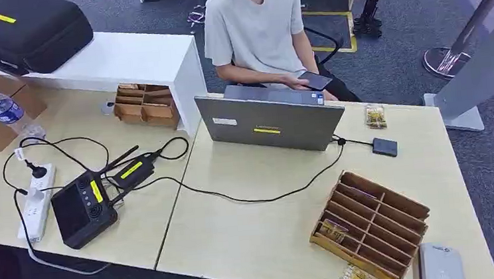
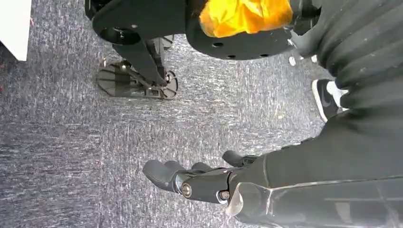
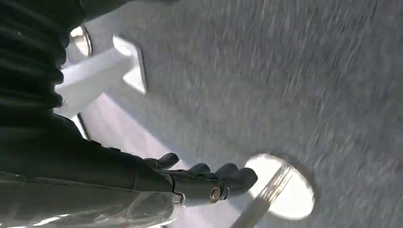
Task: Pass the card to the sensor for recognition and then transmit it.
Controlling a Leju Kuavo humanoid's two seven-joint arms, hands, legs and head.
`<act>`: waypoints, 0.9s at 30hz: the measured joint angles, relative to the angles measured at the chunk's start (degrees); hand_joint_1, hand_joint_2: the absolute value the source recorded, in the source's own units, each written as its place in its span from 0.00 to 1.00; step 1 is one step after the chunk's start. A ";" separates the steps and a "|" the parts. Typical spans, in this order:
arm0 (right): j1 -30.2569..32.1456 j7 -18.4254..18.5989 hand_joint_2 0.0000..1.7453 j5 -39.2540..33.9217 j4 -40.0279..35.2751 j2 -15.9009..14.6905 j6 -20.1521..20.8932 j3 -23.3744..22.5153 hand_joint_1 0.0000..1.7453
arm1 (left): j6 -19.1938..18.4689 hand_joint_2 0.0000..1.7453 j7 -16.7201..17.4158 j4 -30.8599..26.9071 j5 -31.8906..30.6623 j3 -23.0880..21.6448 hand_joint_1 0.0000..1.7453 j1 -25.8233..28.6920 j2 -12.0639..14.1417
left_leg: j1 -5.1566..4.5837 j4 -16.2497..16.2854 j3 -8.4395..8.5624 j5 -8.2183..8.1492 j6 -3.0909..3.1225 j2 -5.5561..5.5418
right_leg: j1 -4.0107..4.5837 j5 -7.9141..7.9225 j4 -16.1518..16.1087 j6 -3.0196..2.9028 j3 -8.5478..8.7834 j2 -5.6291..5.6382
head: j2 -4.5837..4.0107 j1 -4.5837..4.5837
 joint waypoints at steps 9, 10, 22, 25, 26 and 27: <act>-0.02 0.37 1.00 0.02 0.96 2.79 0.81 0.33 0.00 | 0.28 1.00 0.24 0.00 0.07 0.31 0.00 -0.05 -0.15 | -0.01 0.00 -0.01 0.00 -0.01 0.00 | -0.01 0.00 0.00 -0.01 0.00 0.00 | 0.00 0.02; -0.02 0.41 1.00 0.02 1.00 2.93 0.81 0.33 0.00 | 0.31 1.00 0.24 0.00 0.07 0.31 0.00 -0.05 -0.15 | -0.01 0.00 -0.01 0.00 -0.01 0.00 | -0.01 0.00 0.00 -0.01 0.01 0.00 | 0.00 0.02; -1.28 4.24 1.00 0.04 1.92 6.99 5.89 0.37 0.00 | 1.75 1.00 1.22 0.00 -0.26 0.33 0.00 -0.21 -0.11 | 0.01 0.00 0.01 0.04 -0.07 0.00 | 0.01 0.02 0.02 -0.07 0.00 0.00 | 0.00 0.00; -1.40 7.51 1.00 0.04 2.19 8.54 5.55 1.09 0.00 | 1.40 1.00 1.59 0.00 -0.13 0.33 0.00 -0.24 -0.04 | 0.05 -0.01 0.01 0.05 -0.08 0.00 | 0.02 0.01 0.05 -0.09 0.00 0.00 | 0.00 0.02; -1.43 9.32 1.00 0.02 2.32 9.44 5.29 1.68 0.00 | 1.02 1.00 2.10 0.00 0.13 0.39 0.00 -0.28 0.02 | 0.06 -0.01 0.01 0.05 -0.08 0.00 | 0.03 0.01 0.05 -0.10 0.00 0.00 | 0.00 0.02; -1.48 10.67 0.00 0.00 2.40 9.92 5.53 2.10 0.00 | 1.20 1.00 2.98 0.00 0.26 0.53 0.00 -0.31 0.04 | 0.06 -0.02 0.01 0.06 -0.10 0.01 | 0.03 0.01 0.06 -0.10 0.00 0.00 | 0.00 0.02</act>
